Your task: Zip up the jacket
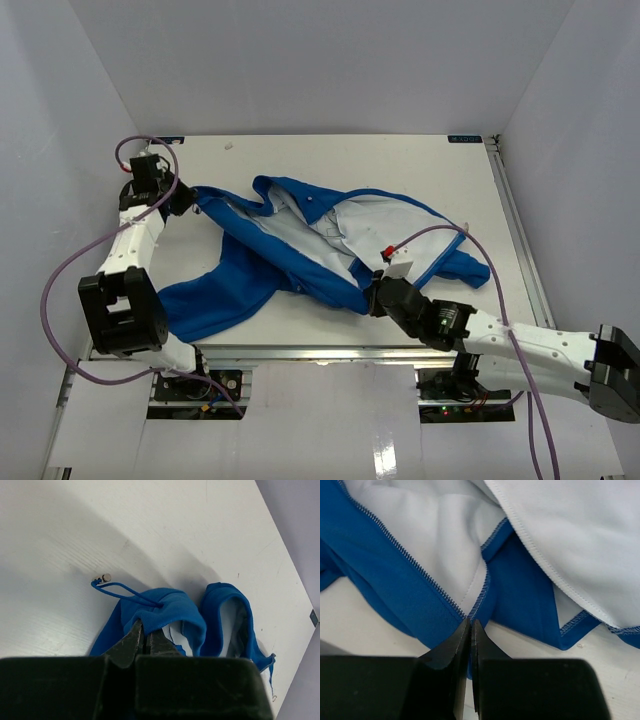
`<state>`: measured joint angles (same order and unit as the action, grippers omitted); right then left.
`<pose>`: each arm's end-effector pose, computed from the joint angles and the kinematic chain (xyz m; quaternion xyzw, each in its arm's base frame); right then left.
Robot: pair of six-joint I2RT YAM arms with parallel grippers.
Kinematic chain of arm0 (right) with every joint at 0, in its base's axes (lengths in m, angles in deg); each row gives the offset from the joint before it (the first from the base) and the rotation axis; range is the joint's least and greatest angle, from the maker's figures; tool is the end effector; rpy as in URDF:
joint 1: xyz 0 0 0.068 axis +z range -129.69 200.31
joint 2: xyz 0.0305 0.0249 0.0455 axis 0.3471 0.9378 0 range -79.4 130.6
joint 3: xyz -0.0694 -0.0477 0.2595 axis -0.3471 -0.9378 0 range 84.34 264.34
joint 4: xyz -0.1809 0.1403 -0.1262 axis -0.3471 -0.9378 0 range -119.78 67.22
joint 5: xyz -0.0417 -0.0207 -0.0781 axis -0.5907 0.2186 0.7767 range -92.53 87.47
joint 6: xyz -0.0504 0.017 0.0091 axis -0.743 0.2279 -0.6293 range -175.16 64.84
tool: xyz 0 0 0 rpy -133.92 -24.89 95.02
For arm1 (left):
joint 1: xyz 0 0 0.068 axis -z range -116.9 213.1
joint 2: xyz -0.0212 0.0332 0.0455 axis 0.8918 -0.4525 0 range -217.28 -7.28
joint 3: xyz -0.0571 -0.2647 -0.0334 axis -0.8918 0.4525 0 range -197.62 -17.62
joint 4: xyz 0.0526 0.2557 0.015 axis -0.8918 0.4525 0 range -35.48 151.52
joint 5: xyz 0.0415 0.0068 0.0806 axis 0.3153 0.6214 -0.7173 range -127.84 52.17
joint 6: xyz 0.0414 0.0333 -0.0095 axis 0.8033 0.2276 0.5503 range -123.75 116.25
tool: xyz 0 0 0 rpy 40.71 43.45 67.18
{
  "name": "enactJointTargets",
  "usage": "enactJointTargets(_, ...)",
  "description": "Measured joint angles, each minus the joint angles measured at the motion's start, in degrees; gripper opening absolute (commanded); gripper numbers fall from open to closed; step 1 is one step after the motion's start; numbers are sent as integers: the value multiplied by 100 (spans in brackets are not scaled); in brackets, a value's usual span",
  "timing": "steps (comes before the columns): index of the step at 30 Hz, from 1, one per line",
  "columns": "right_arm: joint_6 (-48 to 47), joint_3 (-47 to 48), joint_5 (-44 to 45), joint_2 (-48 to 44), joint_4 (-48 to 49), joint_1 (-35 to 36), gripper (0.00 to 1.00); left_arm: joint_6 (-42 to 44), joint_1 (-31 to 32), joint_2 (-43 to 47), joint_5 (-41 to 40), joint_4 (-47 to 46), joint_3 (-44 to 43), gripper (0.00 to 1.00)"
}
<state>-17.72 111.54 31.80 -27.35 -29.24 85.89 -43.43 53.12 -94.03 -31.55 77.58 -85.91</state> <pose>0.0982 0.1679 0.2195 -0.0622 0.8430 0.2063 0.4929 0.3339 0.0547 0.2838 -0.3618 0.8358 -0.1534 0.3834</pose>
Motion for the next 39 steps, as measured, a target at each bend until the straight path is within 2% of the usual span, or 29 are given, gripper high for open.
enactJointTargets(5,270,64,488,672,73,-113,8,-57,-4,-677,329,-571,181,0)
enactJointTargets(6,303,74,551,746,92,-159,8,-65,-4,-827,404,-672,181,5)
enactJointTargets(8,343,85,637,833,150,-271,11,-82,-3,-1166,573,-872,147,24)
enactJointTargets(9,353,87,669,858,177,-330,16,-91,-2,-1325,662,-949,126,38)
enactJointTargets(10,351,87,690,866,199,-392,25,-100,-2,-1463,750,-992,102,44)
enactJointTargets(12,290,87,721,867,222,-487,37,-45,4,-1628,850,-1097,14,53)
enactJointTargets(15,156,87,761,840,206,-556,53,90,38,-1665,923,-1170,-210,54)
enactJointTargets(19,-62,109,685,603,81,-573,59,318,170,-1432,617,-871,-623,56)
enactJointTargets(24,-178,243,597,137,-121,-573,61,473,524,-412,-174,-334,-487,59)
enactJointTargets(30,-357,266,271,-156,-177,-584,61,521,566,1027,-330,-101,438,59)
enactJointTargets(35,-1039,480,-569,475,80,-446,62,608,555,1295,-409,37,1061,59)
enactJointTargets(39,-1802,724,-1061,1207,488,118,61,613,484,1133,-215,159,1190,59)
